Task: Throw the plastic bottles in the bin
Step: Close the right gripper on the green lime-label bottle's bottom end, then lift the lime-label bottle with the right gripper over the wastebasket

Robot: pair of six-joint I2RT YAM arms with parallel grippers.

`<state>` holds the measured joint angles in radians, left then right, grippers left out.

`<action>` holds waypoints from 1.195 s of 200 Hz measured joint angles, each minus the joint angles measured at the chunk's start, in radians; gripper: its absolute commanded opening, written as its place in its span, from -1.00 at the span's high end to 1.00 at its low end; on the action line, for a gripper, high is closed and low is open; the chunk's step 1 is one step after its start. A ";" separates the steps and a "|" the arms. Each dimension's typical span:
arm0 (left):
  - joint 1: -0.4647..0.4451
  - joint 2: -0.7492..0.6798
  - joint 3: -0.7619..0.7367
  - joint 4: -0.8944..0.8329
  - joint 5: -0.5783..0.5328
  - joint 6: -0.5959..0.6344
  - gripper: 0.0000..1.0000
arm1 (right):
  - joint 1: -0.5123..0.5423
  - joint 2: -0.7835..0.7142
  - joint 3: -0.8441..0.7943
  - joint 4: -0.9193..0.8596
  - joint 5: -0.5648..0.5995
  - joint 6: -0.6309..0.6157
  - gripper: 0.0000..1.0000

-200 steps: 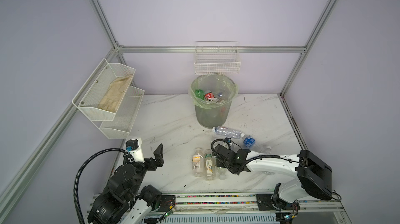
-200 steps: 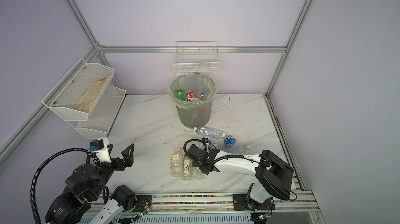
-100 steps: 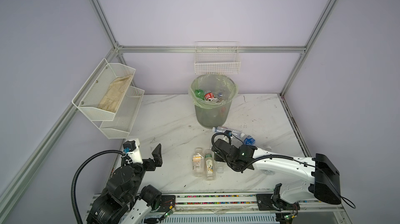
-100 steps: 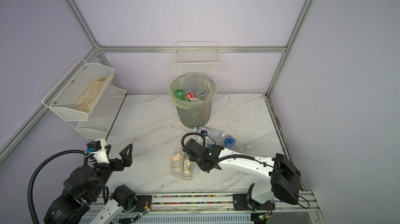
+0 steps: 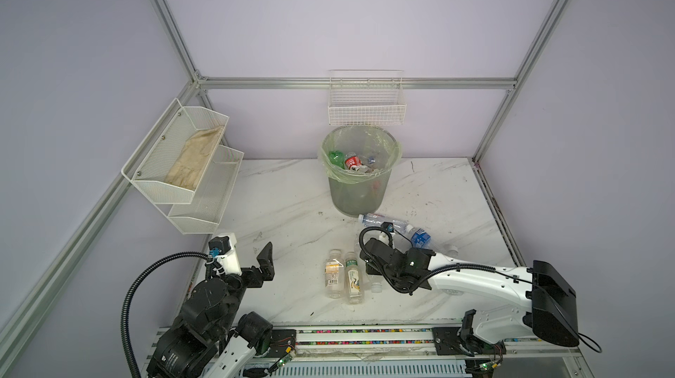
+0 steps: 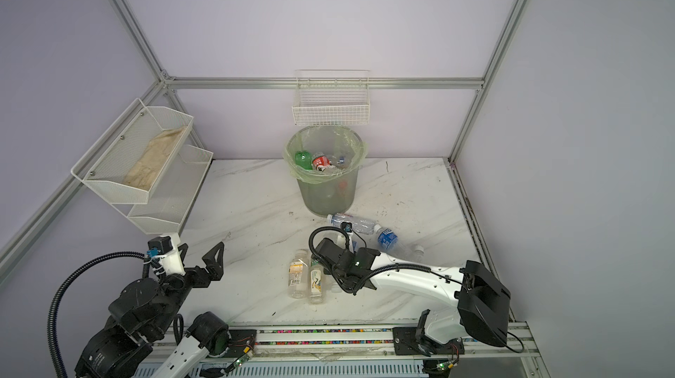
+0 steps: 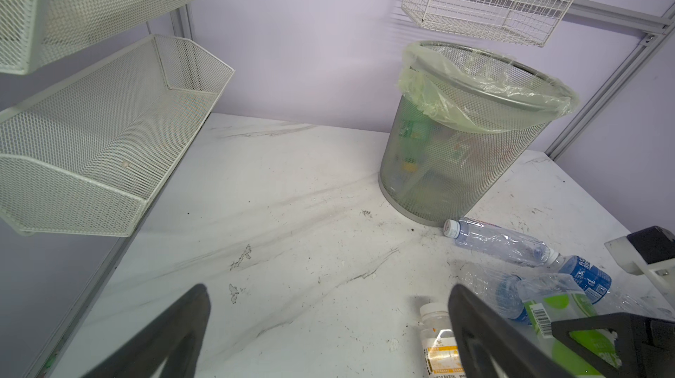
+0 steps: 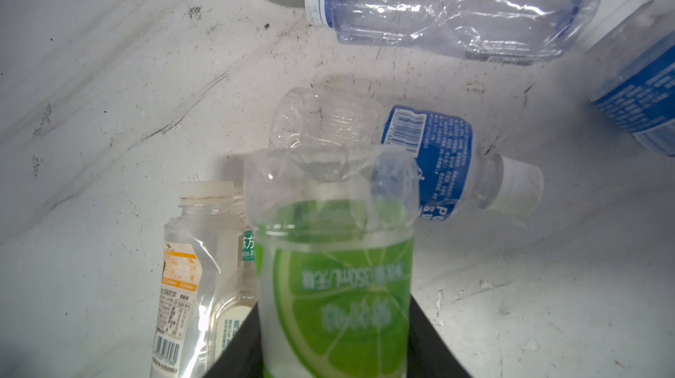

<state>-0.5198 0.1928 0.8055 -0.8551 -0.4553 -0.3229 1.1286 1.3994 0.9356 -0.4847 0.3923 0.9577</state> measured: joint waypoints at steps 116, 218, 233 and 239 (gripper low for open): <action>0.000 -0.003 0.000 0.000 -0.007 -0.007 -0.99 | 0.000 -0.199 0.081 -0.081 0.101 -0.010 0.23; 0.000 -0.030 0.000 -0.001 -0.013 -0.008 -0.99 | 0.000 -0.232 0.124 -0.136 0.180 -0.068 0.21; 0.000 -0.031 0.000 -0.001 -0.014 -0.008 -0.99 | 0.000 -0.200 0.149 -0.134 0.190 -0.082 0.21; 0.000 -0.031 0.000 -0.001 -0.016 -0.008 -0.99 | 0.000 -0.190 0.155 -0.133 0.193 -0.085 0.21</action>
<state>-0.5198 0.1616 0.8051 -0.8558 -0.4717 -0.3305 1.1286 1.2095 1.0908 -0.6174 0.5854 0.8730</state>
